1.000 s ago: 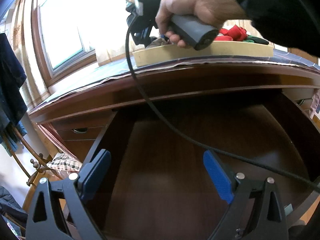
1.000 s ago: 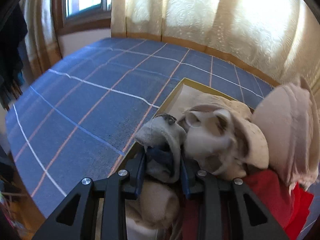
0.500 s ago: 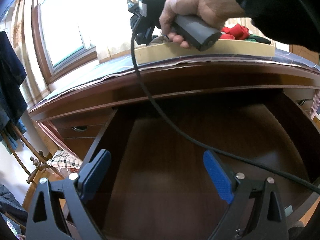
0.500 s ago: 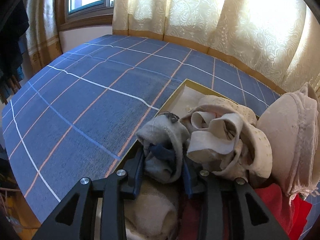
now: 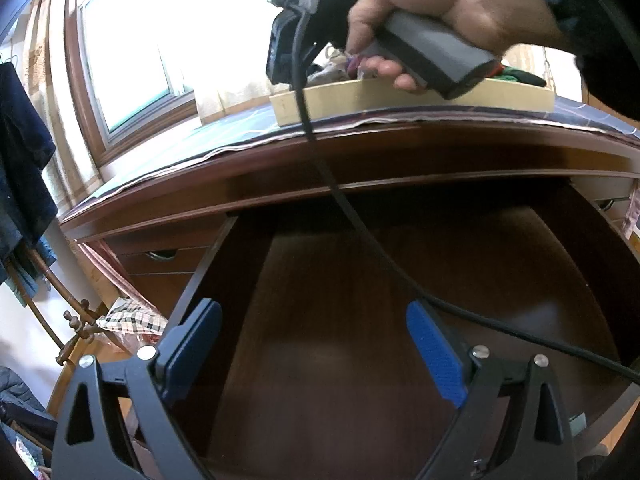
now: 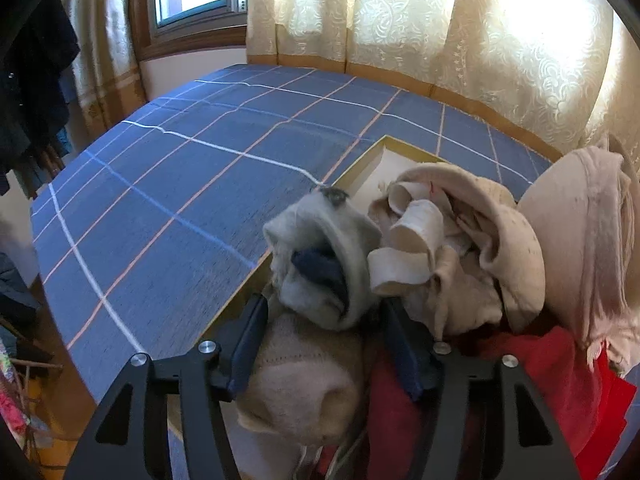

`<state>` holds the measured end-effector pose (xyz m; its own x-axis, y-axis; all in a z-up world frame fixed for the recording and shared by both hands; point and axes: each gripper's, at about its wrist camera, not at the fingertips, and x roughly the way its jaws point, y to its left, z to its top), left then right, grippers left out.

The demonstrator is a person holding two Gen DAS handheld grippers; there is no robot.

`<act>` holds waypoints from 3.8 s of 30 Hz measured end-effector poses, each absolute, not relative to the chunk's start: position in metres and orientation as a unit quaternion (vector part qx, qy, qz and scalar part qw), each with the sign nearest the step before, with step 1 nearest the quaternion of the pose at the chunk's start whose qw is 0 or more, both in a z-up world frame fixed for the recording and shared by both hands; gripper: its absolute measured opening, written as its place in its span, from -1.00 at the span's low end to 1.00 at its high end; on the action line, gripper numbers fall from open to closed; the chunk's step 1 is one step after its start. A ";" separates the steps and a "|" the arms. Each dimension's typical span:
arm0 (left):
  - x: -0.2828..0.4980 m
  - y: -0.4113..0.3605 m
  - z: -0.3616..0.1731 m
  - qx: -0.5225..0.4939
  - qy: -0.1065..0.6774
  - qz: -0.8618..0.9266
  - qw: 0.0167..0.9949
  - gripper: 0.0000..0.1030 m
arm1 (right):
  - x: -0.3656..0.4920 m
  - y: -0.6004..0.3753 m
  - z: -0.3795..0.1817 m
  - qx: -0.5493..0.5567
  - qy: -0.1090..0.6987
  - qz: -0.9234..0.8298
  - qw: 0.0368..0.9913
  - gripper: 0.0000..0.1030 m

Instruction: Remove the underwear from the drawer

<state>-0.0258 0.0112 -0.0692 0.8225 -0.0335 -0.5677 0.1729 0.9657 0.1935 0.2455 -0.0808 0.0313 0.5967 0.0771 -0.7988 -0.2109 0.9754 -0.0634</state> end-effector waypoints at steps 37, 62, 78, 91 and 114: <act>-0.023 0.010 -0.070 0.124 0.297 -0.044 0.946 0.85 | 0.031 -0.216 0.042 0.108 0.239 0.137 0.955 0.60; -0.024 0.011 -0.070 0.112 0.321 -0.046 0.939 0.95 | -0.131 -0.272 0.009 0.156 0.285 -0.096 0.941 0.60; -0.071 0.041 0.018 0.054 0.270 -0.076 0.958 0.99 | -0.169 -0.180 0.068 0.118 0.239 -0.052 0.962 0.60; -0.112 0.036 0.068 0.064 0.231 -0.063 0.969 0.99 | -0.192 -0.157 0.087 0.095 0.200 -0.088 0.971 0.77; -0.125 0.029 0.074 0.066 0.211 -0.048 0.974 0.99 | -0.194 -0.157 0.083 0.086 0.197 -0.097 0.972 0.77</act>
<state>-0.1245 0.0293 0.0743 0.9061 -0.0664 -0.4179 0.1220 0.9867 0.1078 -0.1944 -0.1568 0.0834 0.9038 -0.1543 -0.3992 0.2223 0.9663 0.1298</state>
